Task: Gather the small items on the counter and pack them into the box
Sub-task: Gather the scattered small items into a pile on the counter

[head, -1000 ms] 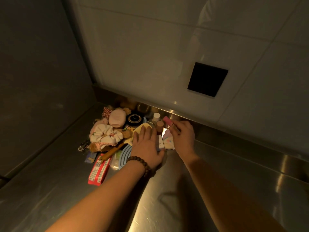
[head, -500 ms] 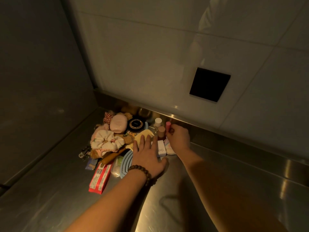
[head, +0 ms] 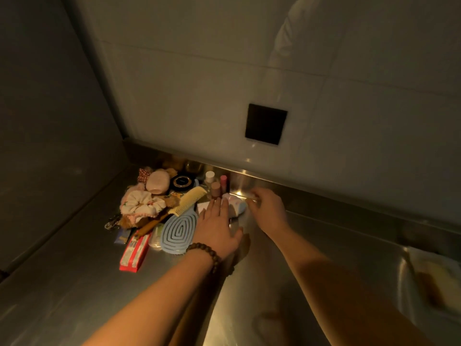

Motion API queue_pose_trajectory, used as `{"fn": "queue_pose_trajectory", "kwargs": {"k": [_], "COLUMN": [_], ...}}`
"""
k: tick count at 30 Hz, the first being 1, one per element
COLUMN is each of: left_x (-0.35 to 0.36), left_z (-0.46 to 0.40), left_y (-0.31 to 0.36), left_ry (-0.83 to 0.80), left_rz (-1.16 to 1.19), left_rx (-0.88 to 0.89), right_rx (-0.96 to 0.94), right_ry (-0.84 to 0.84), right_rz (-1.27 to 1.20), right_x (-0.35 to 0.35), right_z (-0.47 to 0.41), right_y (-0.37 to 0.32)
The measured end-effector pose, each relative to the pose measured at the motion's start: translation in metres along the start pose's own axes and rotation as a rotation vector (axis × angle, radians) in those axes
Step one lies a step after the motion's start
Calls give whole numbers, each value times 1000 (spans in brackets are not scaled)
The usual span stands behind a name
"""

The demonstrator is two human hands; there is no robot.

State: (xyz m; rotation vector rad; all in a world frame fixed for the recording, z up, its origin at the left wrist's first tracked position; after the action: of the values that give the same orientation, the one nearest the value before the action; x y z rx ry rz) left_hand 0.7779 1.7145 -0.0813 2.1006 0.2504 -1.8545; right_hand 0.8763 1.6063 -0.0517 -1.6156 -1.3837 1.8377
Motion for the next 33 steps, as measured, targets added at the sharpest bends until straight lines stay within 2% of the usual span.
{"fn": "queue_pose_trajectory", "kwargs": {"k": [5, 8, 18, 22, 26, 29, 33], "left_x": [-6, -5, 32, 54, 74, 90, 104], "left_z": [27, 43, 113, 126, 128, 130, 127], "left_y": [81, 131, 330, 383, 424, 447, 465], "left_ry": [-21, -38, -187, -266, -307, -325, -323], "left_rz": [-5, -11, 4, -8, -24, -46, -99], "left_rx": [125, 199, 463, 518, 543, 568, 585], "right_rx": [-14, 42, 298, 440, 523, 506, 414], "right_ry": [58, 94, 371, 366, 190, 103, 127], "right_rz": [57, 104, 255, 344, 391, 412, 339], "right_x": [-70, -113, -295, -333, -338, -334, -338], "right_z": [66, 107, 248, 279, 288, 288, 286], "right_y": [27, 58, 189, 236, 275, 286, 289]}}
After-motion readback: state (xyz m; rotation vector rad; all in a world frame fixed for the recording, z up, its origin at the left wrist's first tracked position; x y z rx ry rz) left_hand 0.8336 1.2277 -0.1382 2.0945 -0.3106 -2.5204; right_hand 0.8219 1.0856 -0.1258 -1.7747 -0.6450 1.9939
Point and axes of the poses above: each hand's wrist, its own z-axis away from the middle knuckle, its own x-axis out of the palm, y = z × x, the point moved 7 cm from there along -z, towards the middle knuckle, and after that the axes turned 12 degrees about -z, right-handed, at the moved point
